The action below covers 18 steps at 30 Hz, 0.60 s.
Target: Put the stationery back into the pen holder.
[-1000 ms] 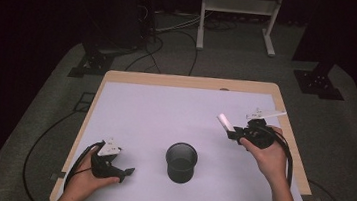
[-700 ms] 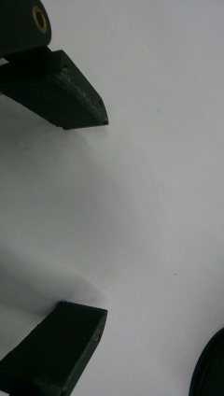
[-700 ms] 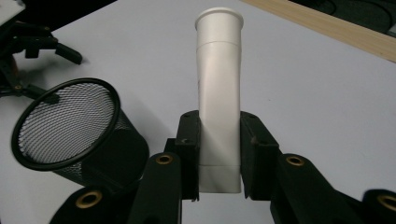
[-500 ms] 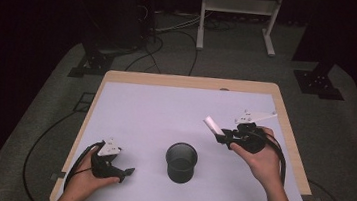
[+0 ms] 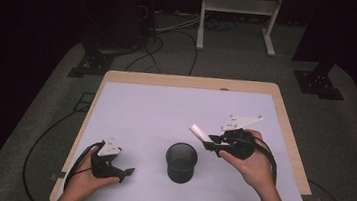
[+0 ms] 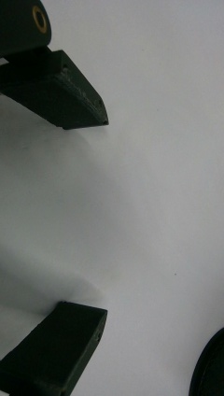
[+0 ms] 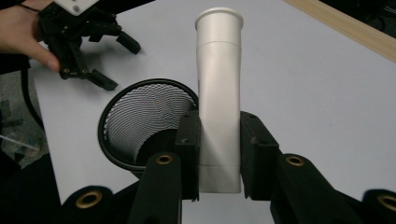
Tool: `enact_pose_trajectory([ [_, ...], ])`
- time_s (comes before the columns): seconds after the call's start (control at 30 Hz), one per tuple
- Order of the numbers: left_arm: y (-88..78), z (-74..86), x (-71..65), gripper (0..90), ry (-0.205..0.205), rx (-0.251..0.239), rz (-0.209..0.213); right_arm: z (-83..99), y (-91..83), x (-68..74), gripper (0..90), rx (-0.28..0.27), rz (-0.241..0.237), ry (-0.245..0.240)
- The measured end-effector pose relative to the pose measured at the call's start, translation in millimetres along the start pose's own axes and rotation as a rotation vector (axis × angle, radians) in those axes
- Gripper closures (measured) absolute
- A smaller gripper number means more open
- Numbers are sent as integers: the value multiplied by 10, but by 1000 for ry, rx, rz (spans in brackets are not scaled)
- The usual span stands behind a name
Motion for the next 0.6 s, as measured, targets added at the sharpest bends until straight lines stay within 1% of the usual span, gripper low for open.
enact_pose_trajectory([
  [0.13, 0, 0, 0, 66, 0, 0, 0, -26, 26, 109, 704, 12, -26, -27],
  [0.2, 0, 0, 0, 66, -1, -1, 0, -36, 43, 146, 704, 14, -35, -40],
  [0.33, -1, 0, 1, 66, 0, 1, 1, -47, 80, 228, 704, 33, -51, -58],
  [0.4, 0, 0, 0, 66, 0, 0, 1, -50, 92, 253, 704, 41, -57, -69],
  [0.5, 0, 0, 1, 66, 1, 1, 1, -42, 125, 278, 704, 63, -65, -72],
  [0.57, 0, 0, 1, 66, 0, 0, 1, -40, 130, 279, 703, 68, -65, -73],
  [0.6, -2, 0, 1, 66, 0, 2, 1, -30, 158, 282, 703, 82, -68, -73],
])
Point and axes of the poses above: each handheld gripper's, and its own axes: y roughly forward along the jaws, z roughly out of its underside, x roughly to its left, the point moved 3 cm from there along y, roughly forward along the jaws, and after that the axes turned 1 degree about y, right-handed, at the moved point
